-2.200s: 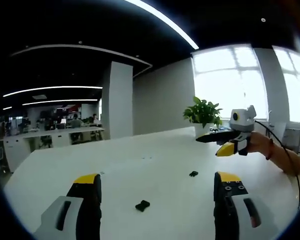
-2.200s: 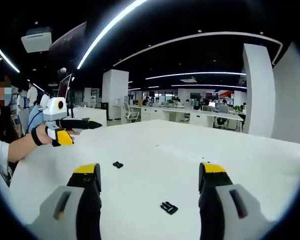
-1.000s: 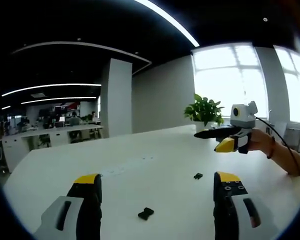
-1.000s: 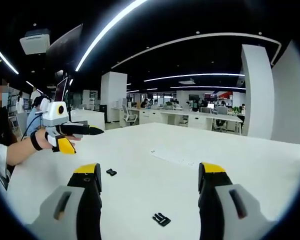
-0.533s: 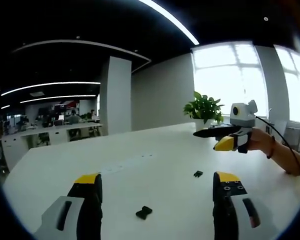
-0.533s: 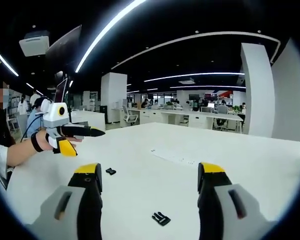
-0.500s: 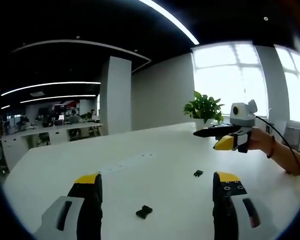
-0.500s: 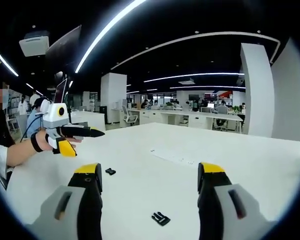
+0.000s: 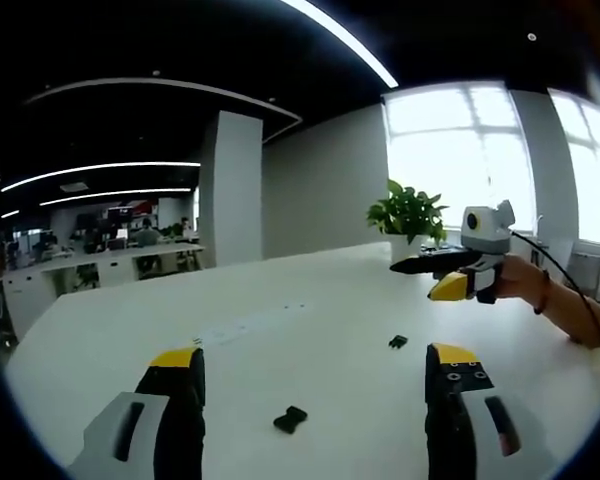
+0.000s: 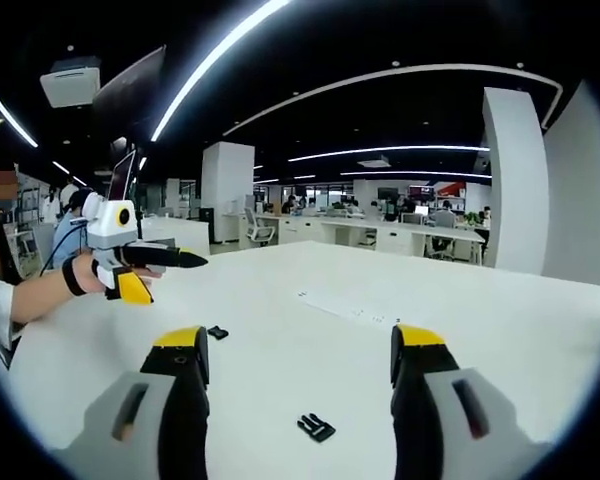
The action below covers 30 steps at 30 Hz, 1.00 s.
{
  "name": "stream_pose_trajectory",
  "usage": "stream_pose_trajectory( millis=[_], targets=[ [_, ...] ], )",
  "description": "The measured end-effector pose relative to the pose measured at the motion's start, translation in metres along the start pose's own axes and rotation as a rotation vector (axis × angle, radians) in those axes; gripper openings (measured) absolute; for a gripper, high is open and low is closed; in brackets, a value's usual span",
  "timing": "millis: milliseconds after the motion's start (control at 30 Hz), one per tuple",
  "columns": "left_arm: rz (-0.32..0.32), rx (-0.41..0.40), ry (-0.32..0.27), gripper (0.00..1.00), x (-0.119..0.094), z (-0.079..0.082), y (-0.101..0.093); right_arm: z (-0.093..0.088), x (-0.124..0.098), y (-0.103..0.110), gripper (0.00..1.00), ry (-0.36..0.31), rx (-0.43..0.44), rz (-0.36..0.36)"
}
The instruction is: Snap the two parts of the plastic buckle together until the buckle closes and remains connected.
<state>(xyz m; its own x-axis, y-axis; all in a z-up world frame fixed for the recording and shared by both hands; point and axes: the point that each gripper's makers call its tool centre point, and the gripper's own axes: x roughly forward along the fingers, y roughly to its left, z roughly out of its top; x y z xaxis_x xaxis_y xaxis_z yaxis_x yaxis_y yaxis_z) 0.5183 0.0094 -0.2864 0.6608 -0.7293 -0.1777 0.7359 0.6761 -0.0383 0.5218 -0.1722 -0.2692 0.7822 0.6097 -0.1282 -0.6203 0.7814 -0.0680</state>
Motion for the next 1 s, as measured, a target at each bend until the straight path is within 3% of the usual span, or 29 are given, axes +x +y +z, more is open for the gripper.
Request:
stream_pose_trajectory(
  millis=[733, 1000],
  targets=[
    [-0.014, -0.012, 0.019, 0.90, 0.002, -0.013, 0.002, -0.033, -0.002, -0.008, 0.73, 0.070, 0.015, -0.013],
    [-0.021, -0.023, 0.011, 0.90, 0.002, -0.012, 0.001, -0.035, -0.002, -0.007, 0.73, 0.073, 0.013, -0.009]
  ],
)
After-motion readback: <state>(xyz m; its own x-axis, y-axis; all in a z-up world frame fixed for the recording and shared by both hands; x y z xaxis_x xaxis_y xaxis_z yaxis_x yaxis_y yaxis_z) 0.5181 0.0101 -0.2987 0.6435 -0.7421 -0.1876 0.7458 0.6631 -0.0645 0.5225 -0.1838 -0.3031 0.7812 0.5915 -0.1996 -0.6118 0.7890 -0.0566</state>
